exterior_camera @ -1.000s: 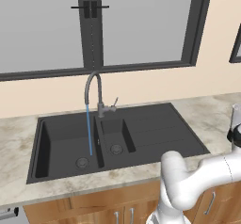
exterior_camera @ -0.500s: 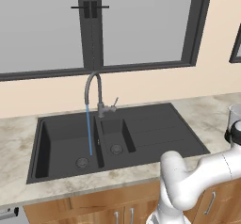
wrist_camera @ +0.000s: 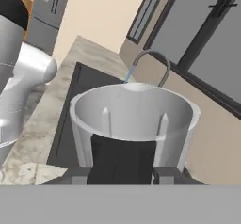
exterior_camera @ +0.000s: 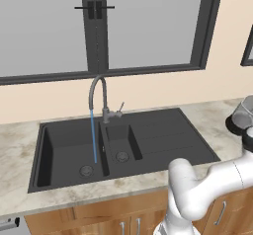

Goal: Turn on the sink faucet and place the jug under the water for a few seconds to fill it up.

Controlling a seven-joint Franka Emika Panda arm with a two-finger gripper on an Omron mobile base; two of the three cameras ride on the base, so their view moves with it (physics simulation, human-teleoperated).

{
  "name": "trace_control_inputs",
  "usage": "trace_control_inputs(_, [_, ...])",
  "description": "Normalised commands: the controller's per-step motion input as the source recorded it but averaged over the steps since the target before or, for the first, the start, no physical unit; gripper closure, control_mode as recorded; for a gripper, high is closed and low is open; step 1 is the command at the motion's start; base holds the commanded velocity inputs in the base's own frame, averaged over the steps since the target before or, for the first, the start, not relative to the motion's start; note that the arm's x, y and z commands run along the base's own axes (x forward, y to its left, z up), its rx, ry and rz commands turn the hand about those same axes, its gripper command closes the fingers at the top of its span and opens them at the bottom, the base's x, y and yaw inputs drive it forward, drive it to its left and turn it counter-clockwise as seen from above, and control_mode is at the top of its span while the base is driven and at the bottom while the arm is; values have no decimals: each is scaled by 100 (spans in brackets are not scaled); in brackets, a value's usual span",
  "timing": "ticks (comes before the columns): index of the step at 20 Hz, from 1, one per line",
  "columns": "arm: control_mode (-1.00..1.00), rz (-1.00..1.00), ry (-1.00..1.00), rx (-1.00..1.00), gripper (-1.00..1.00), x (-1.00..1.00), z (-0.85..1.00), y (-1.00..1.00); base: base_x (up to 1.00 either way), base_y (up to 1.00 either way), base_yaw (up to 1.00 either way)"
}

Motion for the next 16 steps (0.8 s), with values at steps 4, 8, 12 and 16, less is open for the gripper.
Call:
trace_control_inputs(4, [-100, 4, -25, 0, 100, 60, 0, 53, 0, 0, 0])
trace_control_inputs(8, [-100, 1, -8, 0, 100, 76, -8, 78, 0, 0, 0])
trace_control_inputs(12, [-100, 3, -1, 0, 100, 46, -12, 93, 0, 0, 0])
trace_control_inputs(16, [-100, 6, -5, -7, 100, -9, -24, 100, 0, 0, 0])
